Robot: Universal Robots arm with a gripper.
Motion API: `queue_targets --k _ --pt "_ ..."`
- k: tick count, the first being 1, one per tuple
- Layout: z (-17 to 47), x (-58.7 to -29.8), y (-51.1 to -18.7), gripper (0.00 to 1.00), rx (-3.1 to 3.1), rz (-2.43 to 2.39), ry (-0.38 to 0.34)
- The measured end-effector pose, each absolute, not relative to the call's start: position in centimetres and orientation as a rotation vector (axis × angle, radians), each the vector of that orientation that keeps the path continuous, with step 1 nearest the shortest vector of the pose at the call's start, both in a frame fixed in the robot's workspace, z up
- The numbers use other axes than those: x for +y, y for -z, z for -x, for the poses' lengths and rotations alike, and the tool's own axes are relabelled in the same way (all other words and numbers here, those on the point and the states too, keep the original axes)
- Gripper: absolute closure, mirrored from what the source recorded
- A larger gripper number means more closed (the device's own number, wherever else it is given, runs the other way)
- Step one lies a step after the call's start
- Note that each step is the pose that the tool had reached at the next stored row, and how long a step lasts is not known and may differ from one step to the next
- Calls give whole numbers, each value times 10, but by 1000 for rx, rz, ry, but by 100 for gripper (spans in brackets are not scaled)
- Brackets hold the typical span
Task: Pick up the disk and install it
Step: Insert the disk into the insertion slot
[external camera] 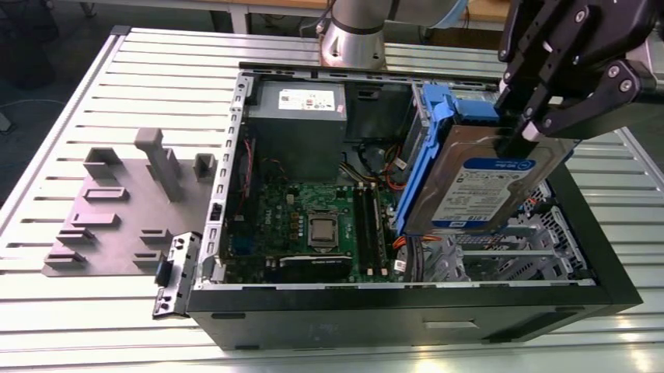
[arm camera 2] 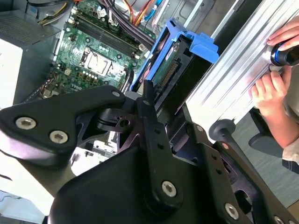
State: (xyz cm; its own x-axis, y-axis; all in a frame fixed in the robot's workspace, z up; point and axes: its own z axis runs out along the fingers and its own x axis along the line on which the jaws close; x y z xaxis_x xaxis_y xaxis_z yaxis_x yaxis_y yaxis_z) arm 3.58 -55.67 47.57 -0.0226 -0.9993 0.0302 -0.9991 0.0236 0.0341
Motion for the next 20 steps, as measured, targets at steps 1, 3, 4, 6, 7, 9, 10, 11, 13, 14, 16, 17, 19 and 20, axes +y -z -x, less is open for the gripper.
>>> queue_targets --k 1,3,4,6,7,9,10,11,13,14,16,17,19,20 --pt "-38 -557 -476 65 -2215 -2164 5" --pt "-40 -557 -475 65 -2215 -2164 5" --pt "-40 -557 -475 65 -2215 -2164 5" --pt "-40 -557 -475 65 -2215 -2164 5" --pt "-40 -557 -475 65 -2215 -2164 5" --pt "-40 -557 -475 65 -2215 -2164 5" --pt "-40 -557 -475 65 -2215 -2164 5" --pt "-40 -557 -475 65 -2215 -2164 5" --pt "-40 -557 -475 65 -2215 -2164 5" --pt "-40 -557 -475 65 -2215 -2164 5" --pt "-41 -558 -475 65 -2215 -2164 5" --pt "-41 -558 -475 65 -2214 -2164 5" --pt "-41 -560 -474 65 -2215 -2164 5" --pt "-42 -560 -473 65 -2215 -2164 5"
